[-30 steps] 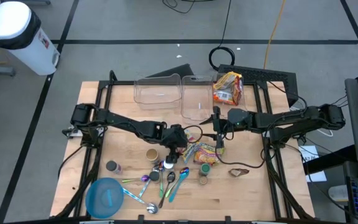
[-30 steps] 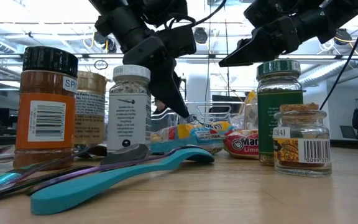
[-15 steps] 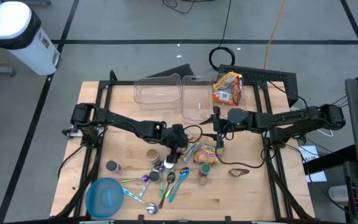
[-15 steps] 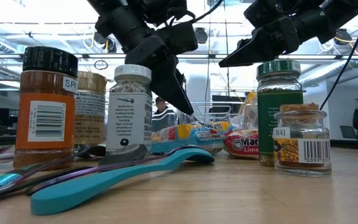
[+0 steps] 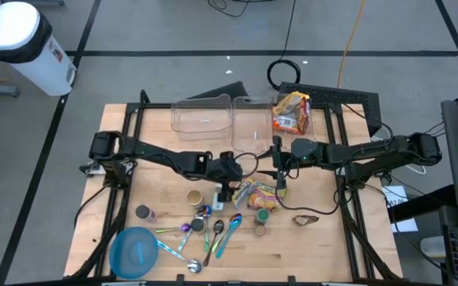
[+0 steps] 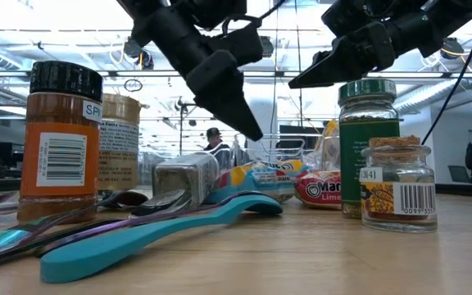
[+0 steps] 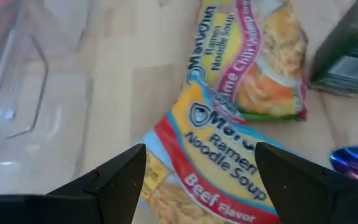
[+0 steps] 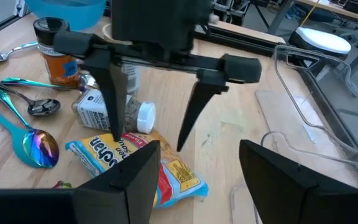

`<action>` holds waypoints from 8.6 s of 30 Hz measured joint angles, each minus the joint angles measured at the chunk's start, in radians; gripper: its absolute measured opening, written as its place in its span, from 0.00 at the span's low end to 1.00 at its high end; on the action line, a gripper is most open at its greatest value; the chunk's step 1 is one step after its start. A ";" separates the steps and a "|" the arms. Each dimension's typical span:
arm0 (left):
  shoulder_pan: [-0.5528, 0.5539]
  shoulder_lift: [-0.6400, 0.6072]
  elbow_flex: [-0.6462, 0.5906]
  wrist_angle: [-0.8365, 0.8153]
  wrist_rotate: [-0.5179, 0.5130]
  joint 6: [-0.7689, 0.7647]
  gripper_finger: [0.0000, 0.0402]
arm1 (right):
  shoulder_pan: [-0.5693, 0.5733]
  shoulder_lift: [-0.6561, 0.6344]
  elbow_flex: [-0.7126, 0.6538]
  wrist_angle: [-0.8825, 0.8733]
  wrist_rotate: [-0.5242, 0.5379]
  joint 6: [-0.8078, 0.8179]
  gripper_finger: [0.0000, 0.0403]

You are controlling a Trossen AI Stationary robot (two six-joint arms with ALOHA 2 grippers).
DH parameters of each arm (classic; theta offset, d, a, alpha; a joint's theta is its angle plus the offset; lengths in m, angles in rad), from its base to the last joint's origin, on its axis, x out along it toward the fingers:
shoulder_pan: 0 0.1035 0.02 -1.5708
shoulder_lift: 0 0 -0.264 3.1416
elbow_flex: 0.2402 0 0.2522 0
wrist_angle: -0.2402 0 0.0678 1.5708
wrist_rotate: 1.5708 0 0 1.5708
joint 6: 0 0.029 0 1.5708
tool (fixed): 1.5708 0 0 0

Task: Pick & Place Food Item
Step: Put the blue noodle pack into the right transparent bin, then adjust the blue noodle pack in the right transparent bin

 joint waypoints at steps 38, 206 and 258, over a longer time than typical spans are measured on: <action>-0.019 0.099 0.005 0.014 0.053 0.051 0.75 | -0.001 0.000 0.000 0.002 0.000 -0.002 0.53; -0.134 -0.193 0.005 0.085 -0.443 -0.030 0.58 | -0.591 0.129 0.000 0.218 0.671 -0.053 0.75; -0.104 -0.193 0.004 0.045 -0.373 -0.098 0.58 | -0.625 -0.096 0.000 -0.641 0.282 0.383 0.34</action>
